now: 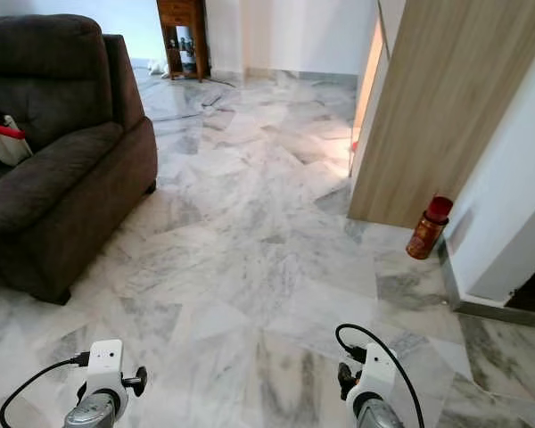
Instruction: Picking trash to rubbish bin
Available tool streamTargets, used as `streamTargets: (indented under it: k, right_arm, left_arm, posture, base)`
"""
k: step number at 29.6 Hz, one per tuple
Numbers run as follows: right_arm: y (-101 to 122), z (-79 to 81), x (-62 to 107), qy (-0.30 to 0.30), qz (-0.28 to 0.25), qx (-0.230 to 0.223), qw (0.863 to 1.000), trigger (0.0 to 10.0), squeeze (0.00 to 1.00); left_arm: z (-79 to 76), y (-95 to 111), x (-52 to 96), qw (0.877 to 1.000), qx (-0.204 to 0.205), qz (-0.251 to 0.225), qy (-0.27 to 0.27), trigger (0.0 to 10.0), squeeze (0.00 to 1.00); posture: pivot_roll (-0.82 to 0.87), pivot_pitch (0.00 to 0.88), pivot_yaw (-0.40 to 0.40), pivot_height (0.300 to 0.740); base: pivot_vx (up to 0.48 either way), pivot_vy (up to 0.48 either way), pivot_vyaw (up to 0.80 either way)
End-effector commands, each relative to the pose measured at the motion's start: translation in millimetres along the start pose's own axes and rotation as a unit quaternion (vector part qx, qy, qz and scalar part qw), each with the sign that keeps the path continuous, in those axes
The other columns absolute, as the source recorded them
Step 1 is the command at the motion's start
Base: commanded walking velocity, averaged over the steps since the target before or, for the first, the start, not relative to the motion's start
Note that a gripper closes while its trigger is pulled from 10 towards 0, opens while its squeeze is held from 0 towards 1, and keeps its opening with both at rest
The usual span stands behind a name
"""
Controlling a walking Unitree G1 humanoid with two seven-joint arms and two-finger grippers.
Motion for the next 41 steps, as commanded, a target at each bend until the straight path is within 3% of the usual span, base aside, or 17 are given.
streamTargets:
  k: [1,6,11,15,18,21,29,37,41]
  right_arm:
    - [-1.7,-1.3,0.4,-0.004,0.002,-0.003,1.000,10.0,0.00]
    - [-13.2,7.9,0.5,0.001,0.018,0.000,1.000,10.0,0.00]
    - [-26.8,11.7,2.5,0.000,0.036,0.013,0.999,10.0,0.00]
    - [-52.9,6.5,9.8,-0.018,0.067,0.006,0.998,10.0,0.00]
    - [-78.6,-3.8,19.4,-0.030,0.109,0.033,0.993,10.0,0.00]
    - [-84.8,-8.0,22.3,-0.035,0.121,0.048,0.991,10.0,0.00]
    - [-73.6,-3.5,17.7,-0.024,0.107,0.060,0.992,10.0,0.00]
    - [-41.9,-1.1,7.0,-0.024,0.074,0.084,0.993,10.0,0.00]
    - [-41.3,-0.9,6.9,-0.025,0.071,0.079,0.994,10.0,0.00]
  left_arm:
    - [3.0,-2.3,0.0,1.000,0.005,0.007,0.007,10.0,0.00]
    - [15.2,-5.9,0.0,1.000,0.003,0.016,0.016,10.0,0.00]
    - [17.7,-18.1,2.6,0.999,-0.017,0.036,0.009,10.0,0.00]
    - [21.7,-43.0,8.6,0.994,-0.065,0.087,-0.003,10.0,0.00]
    - [25.7,-56.4,13.5,0.994,-0.048,0.103,0.006,10.0,0.00]
    - [25.7,-67.6,18.0,0.992,-0.046,0.116,0.005,10.0,0.00]
    - [19.9,-82.1,24.0,0.990,-0.037,0.136,-0.008,10.0,0.00]
    - [13.4,-66.3,17.5,0.993,-0.007,0.115,-0.018,10.0,0.00]
    - [11.3,-63.5,16.4,0.994,-0.009,0.111,-0.021,10.0,0.00]
  posture:
    - [-0.12,0.000,-0.021,0.740]
    - [-0.10,0.000,0.007,0.740]
    - [-0.13,0.000,0.056,0.740]
    - [-0.13,0.000,0.063,0.740]
    - [-0.11,0.000,0.050,0.740]
    - [-0.11,0.000,0.039,0.740]
    - [-0.11,0.000,0.022,0.740]
    - [-0.11,0.000,0.011,0.740]
    - [-0.11,0.000,0.009,0.740]
  base:
    - [0.000,0.000,0.00]
    - [0.000,0.000,0.00]
    - [0.000,0.000,0.00]
    - [0.000,0.000,0.00]
    - [0.000,0.000,0.00]
    - [0.000,0.000,0.00]
    - [0.000,0.000,0.00]
    - [0.000,0.000,0.00]
    - [0.000,0.000,0.00]
Point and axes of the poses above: a point about 5 cm out from each wrist's last joint towards the gripper, its own x axis pointing back from the gripper into the wrist, its own y axis along the axis of the wrist's last joint, z = x × y, the point moved 5 cm from there along -x, pointing out of the wrist towards the gripper, and after that the axes turned 6 degrees about -x, right-handed, at the moved point
